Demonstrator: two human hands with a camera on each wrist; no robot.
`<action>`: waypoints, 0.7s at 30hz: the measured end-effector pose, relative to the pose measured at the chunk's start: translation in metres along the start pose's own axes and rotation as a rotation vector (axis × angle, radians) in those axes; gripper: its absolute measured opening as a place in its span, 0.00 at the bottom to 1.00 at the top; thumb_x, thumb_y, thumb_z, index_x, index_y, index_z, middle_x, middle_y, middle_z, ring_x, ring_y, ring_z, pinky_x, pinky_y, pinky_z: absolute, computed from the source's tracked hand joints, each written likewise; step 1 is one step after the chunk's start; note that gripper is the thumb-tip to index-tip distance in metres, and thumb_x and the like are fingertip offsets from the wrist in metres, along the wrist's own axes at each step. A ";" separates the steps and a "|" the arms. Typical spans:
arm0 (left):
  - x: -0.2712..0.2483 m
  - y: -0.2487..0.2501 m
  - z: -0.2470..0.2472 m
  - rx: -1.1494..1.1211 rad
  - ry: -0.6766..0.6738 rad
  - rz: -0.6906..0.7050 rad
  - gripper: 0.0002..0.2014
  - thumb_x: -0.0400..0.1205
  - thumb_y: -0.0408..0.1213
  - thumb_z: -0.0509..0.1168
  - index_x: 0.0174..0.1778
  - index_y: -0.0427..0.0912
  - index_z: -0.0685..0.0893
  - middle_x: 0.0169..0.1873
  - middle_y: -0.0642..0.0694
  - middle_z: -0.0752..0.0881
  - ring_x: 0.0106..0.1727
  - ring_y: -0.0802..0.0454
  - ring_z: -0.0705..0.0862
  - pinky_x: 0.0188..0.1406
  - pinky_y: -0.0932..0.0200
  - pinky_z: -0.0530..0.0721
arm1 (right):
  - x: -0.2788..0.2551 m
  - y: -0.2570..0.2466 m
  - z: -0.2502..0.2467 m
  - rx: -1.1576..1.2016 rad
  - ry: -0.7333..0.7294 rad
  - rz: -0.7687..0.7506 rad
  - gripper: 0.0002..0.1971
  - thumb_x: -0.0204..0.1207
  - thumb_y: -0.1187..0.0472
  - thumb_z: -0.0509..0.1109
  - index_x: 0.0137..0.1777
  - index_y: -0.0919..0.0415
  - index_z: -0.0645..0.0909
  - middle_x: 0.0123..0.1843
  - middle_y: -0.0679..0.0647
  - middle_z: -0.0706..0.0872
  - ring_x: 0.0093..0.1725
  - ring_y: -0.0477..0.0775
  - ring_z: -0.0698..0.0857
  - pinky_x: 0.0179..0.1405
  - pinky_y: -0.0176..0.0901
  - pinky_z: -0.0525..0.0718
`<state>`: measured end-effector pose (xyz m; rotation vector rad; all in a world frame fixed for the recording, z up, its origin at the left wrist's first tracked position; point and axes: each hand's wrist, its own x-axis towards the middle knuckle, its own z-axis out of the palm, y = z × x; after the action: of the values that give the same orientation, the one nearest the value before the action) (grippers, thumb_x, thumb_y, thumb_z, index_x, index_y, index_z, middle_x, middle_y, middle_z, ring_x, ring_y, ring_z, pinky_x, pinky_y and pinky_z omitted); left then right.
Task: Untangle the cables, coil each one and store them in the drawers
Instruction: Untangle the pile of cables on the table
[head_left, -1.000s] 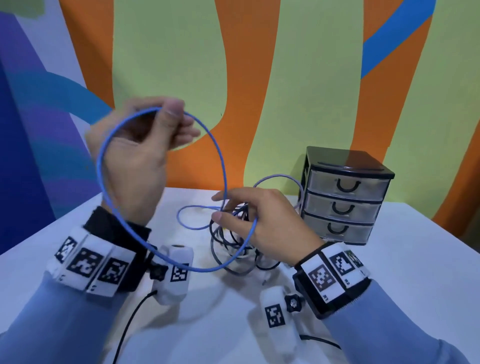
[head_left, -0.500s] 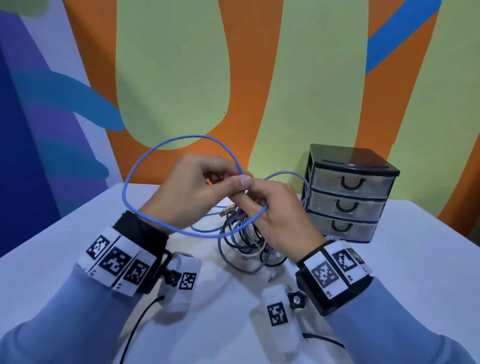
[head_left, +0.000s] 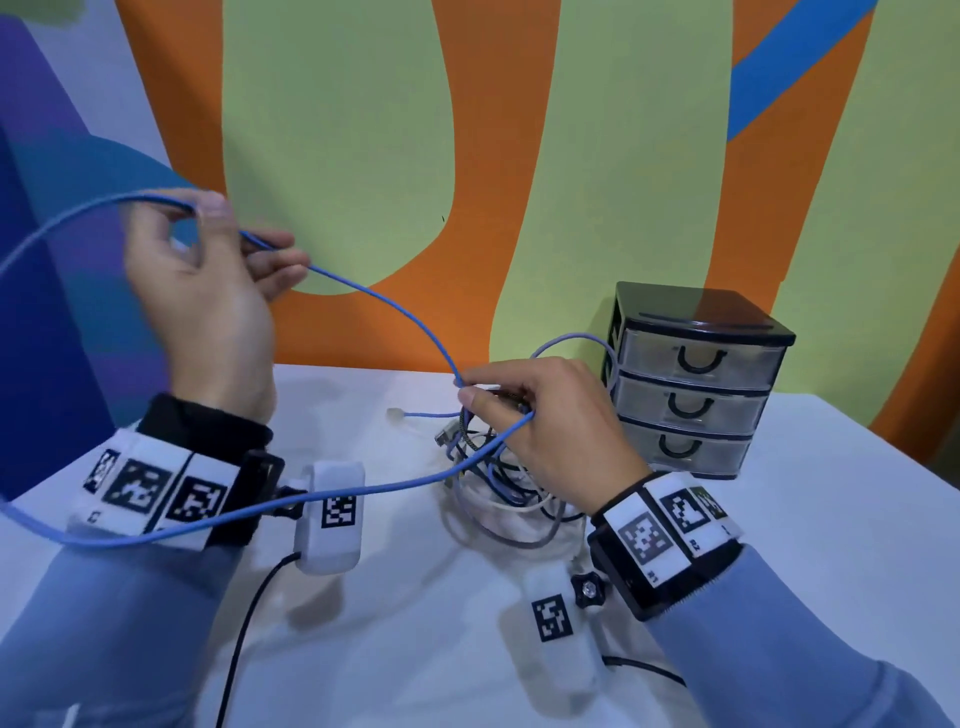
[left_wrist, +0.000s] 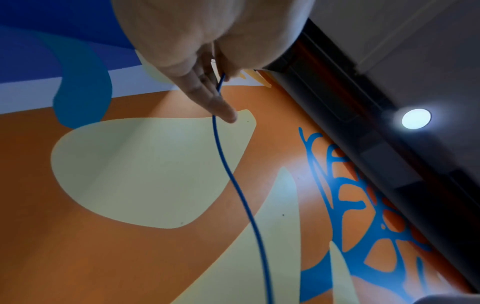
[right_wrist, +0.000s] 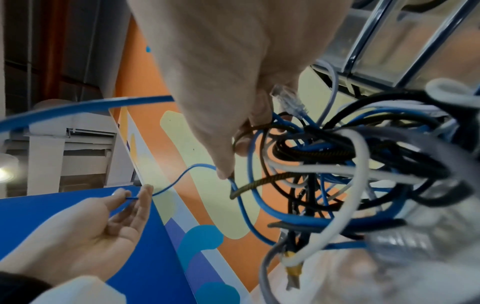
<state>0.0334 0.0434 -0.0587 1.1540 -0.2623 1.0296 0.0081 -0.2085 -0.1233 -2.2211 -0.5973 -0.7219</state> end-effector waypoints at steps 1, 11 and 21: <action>-0.002 0.000 0.002 0.014 -0.079 -0.015 0.04 0.94 0.37 0.61 0.62 0.43 0.77 0.42 0.41 0.90 0.39 0.49 0.92 0.45 0.55 0.90 | 0.000 0.001 0.000 0.009 0.010 0.001 0.07 0.84 0.50 0.75 0.56 0.45 0.94 0.23 0.33 0.77 0.28 0.42 0.76 0.30 0.38 0.67; -0.053 -0.012 0.028 0.435 -1.003 -0.243 0.11 0.83 0.49 0.77 0.57 0.50 0.95 0.34 0.54 0.89 0.34 0.57 0.82 0.36 0.65 0.76 | 0.002 -0.003 0.000 -0.020 0.026 -0.027 0.05 0.91 0.46 0.63 0.58 0.44 0.77 0.26 0.53 0.73 0.30 0.57 0.75 0.31 0.60 0.77; -0.056 -0.005 0.040 0.046 -0.488 -0.097 0.03 0.92 0.35 0.66 0.53 0.43 0.83 0.39 0.41 0.93 0.28 0.50 0.86 0.24 0.60 0.83 | 0.000 -0.008 -0.002 -0.072 -0.118 0.036 0.12 0.78 0.45 0.79 0.59 0.38 0.84 0.35 0.42 0.85 0.39 0.46 0.82 0.37 0.46 0.74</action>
<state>0.0193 -0.0210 -0.0810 1.4370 -0.5633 0.6598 0.0027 -0.2050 -0.1189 -2.3476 -0.5954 -0.6063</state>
